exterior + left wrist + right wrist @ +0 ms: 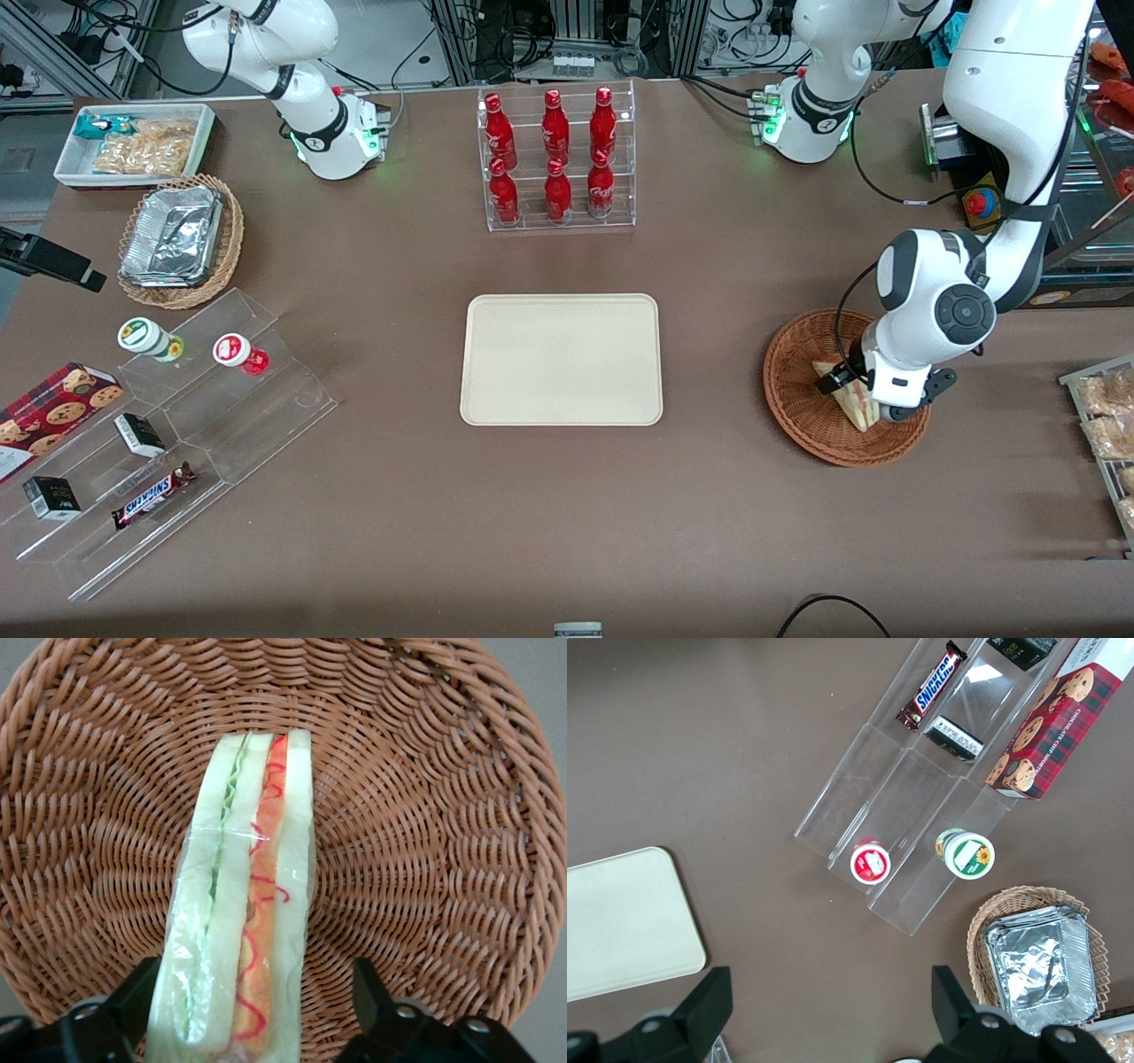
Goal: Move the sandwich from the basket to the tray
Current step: 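Lift the sandwich and carry it over the beige tray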
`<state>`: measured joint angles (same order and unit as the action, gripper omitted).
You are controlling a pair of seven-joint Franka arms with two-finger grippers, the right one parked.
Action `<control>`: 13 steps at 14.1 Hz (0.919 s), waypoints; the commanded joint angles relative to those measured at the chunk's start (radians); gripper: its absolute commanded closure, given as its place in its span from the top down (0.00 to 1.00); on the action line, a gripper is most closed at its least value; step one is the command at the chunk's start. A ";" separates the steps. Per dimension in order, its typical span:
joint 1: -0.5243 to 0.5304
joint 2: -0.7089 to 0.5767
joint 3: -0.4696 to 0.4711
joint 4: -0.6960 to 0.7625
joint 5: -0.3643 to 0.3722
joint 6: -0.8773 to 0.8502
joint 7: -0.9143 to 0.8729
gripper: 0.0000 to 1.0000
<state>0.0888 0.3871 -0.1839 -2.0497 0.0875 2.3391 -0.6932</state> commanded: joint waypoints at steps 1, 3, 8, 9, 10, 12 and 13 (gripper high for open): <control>0.020 -0.025 0.003 0.022 0.000 -0.041 0.148 0.14; 0.023 -0.037 0.003 0.058 -0.002 -0.093 0.208 0.13; -0.033 -0.039 -0.075 0.314 -0.011 -0.431 0.204 0.12; -0.062 -0.033 -0.109 0.365 -0.011 -0.495 0.195 0.12; -0.099 -0.025 -0.132 0.408 -0.011 -0.535 0.163 0.12; -0.191 0.007 -0.164 0.443 -0.012 -0.543 0.111 0.12; -0.243 0.038 -0.176 0.479 -0.015 -0.541 0.095 0.12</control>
<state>-0.0660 0.3535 -0.3487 -1.6458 0.0784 1.8202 -0.5585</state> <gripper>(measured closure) 0.753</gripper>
